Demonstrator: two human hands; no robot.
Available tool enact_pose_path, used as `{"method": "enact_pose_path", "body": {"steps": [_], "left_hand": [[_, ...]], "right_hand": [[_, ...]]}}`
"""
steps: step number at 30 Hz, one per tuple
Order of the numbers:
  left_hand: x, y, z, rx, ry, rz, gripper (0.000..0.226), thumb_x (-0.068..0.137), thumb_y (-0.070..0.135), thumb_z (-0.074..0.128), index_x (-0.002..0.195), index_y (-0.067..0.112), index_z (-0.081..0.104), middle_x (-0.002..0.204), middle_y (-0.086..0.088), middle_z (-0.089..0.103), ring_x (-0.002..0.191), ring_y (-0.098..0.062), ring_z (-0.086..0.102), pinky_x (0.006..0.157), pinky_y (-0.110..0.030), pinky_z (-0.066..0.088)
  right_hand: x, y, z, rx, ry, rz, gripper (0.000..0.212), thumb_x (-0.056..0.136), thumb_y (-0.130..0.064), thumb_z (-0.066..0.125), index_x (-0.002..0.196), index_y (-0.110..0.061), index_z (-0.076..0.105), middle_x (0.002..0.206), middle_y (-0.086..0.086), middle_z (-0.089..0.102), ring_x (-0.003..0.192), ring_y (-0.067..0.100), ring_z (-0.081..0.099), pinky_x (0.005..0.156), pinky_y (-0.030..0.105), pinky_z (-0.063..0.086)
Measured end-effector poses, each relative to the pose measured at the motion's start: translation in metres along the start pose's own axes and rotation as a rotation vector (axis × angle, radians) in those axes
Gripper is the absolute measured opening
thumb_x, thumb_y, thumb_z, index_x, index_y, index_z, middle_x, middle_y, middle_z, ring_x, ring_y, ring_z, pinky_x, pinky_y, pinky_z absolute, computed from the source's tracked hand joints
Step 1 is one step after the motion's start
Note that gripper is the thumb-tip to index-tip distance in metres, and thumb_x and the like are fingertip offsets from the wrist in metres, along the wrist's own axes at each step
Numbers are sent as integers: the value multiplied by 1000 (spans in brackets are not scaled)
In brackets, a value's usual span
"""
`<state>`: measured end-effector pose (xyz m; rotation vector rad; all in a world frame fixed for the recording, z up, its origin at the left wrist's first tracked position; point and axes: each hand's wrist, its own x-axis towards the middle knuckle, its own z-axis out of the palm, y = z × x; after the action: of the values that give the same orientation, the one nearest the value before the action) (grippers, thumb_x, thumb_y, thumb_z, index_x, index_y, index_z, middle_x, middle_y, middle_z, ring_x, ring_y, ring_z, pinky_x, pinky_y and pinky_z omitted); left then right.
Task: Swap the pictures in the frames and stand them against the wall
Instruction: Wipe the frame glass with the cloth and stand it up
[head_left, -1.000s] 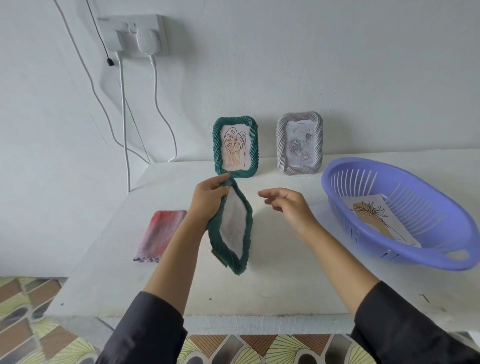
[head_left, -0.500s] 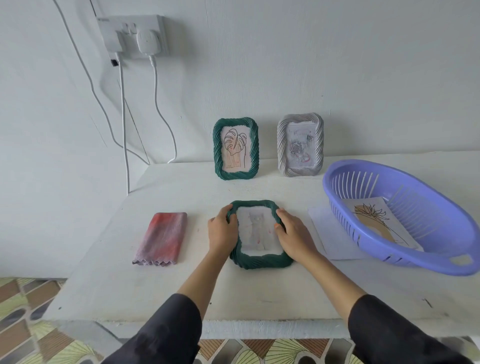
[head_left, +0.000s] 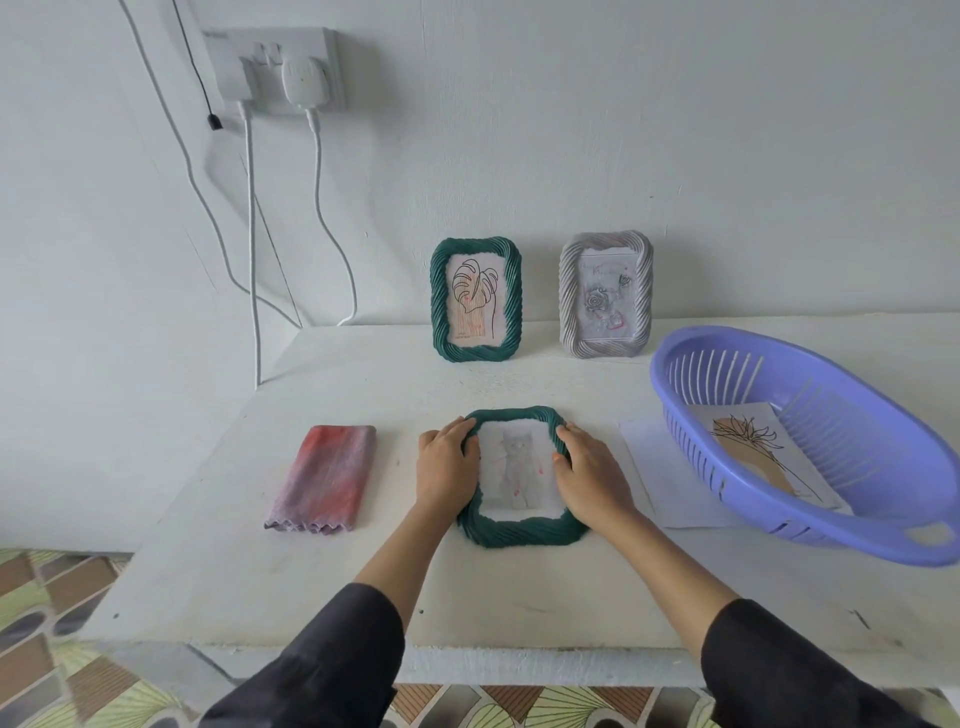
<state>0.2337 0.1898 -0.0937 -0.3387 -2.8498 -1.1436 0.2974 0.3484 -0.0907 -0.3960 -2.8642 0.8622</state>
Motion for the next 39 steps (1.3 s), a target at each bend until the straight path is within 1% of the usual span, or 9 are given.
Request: {"method": "enact_pose_path", "body": {"steps": [3,12,15,19,22,24,27,34,39], "left_hand": [[1,-2,0,13,-4,12,39,97,16,39,135,14,50,142,2,49,127,-28,37,105,-27,28],[3,0,-5,3,-50,1,39,97,19,39,135,16,50,141,1,50,127,-29,37,105,-29,30],[7,-3,-20,-3,84,-11,39,94,27,49,131,18,53,138,-5,52,125,-27,45,105,-36,37],[12,-17,-52,230,357,-294,60,84,37,61,138,23,39,148,-12,33,135,-33,29,112,-46,23],[15,-35,-70,313,167,-578,90,76,46,65,146,22,14,154,-21,11,142,-42,8,116,-54,5],[14,-44,-76,305,77,-650,99,72,54,65,147,18,11,148,-22,20,138,-43,18,114,-53,13],[16,-47,-85,276,53,-652,92,70,52,69,140,16,23,136,-17,34,128,-36,31,104,-46,27],[21,-42,-94,97,2,-685,63,73,31,62,127,10,36,127,-15,36,119,-37,45,95,-42,38],[24,-24,-99,-335,-34,-588,52,60,36,65,103,6,64,105,-13,61,92,-28,54,68,-28,40]], "right_hand": [[2,2,-3,-21,11,-10,46,97,-20,34,143,-15,30,152,-1,29,139,18,27,112,32,25],[0,7,0,-139,-58,-23,52,100,-27,25,149,-15,12,158,0,13,145,16,14,120,33,10],[0,7,1,-137,-62,-17,52,100,-27,24,149,-15,11,158,-1,12,145,15,12,120,32,8],[0,7,1,-131,-56,-15,51,100,-26,24,149,-16,12,158,-1,12,145,14,12,120,32,8],[0,8,2,-128,-48,-14,51,100,-26,24,149,-15,12,158,-1,13,145,14,12,120,32,8],[-1,7,2,-124,-45,-9,51,100,-26,25,149,-15,13,157,-1,14,145,15,13,120,32,9],[-2,6,1,-121,-43,-6,51,100,-26,25,149,-15,14,157,-1,15,145,15,13,120,32,10],[-4,4,-2,-96,-56,2,51,100,-27,26,149,-17,14,157,-2,14,145,15,13,119,32,10],[-1,2,-12,202,-82,52,61,95,-47,35,148,-26,14,157,-2,16,145,17,13,120,40,11]]}}
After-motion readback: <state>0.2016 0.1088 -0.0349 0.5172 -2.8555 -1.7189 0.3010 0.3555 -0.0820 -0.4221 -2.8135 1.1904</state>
